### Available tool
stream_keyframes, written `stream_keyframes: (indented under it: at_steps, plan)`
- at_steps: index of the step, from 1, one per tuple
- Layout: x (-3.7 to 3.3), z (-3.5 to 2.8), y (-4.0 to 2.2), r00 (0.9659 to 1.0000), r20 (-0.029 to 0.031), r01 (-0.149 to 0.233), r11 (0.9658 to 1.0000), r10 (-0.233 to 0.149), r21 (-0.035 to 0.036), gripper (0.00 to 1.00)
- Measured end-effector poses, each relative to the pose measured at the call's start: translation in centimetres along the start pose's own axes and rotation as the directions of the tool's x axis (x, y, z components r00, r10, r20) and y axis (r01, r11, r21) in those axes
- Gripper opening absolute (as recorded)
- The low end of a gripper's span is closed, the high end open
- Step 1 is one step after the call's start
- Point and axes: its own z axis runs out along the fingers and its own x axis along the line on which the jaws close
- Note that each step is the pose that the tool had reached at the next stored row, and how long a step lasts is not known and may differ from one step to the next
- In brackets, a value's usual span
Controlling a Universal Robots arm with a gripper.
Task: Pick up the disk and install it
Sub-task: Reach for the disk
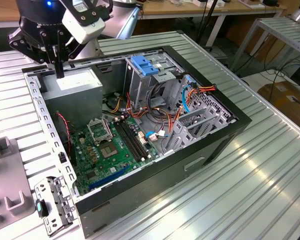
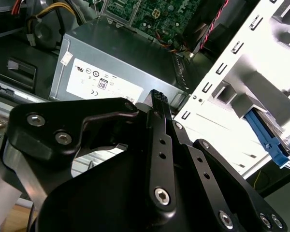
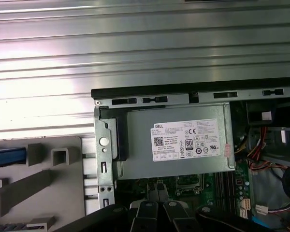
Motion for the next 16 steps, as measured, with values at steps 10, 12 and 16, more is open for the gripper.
stream_keyframes:
  at_steps: [10, 12, 16]
  plan:
    - [0.84, -0.02, -0.06, 1.0000, 0.0000, 0.000, 1.0000, 0.000, 0.0000, 0.11]
    - [0.98, -0.02, -0.07, 1.0000, 0.0000, 0.000, 1.0000, 0.000, -0.0001, 0.11]
    - [1.26, -0.04, -0.10, 1.0000, -0.0001, 0.000, 1.0000, 0.000, 0.0000, 0.11]
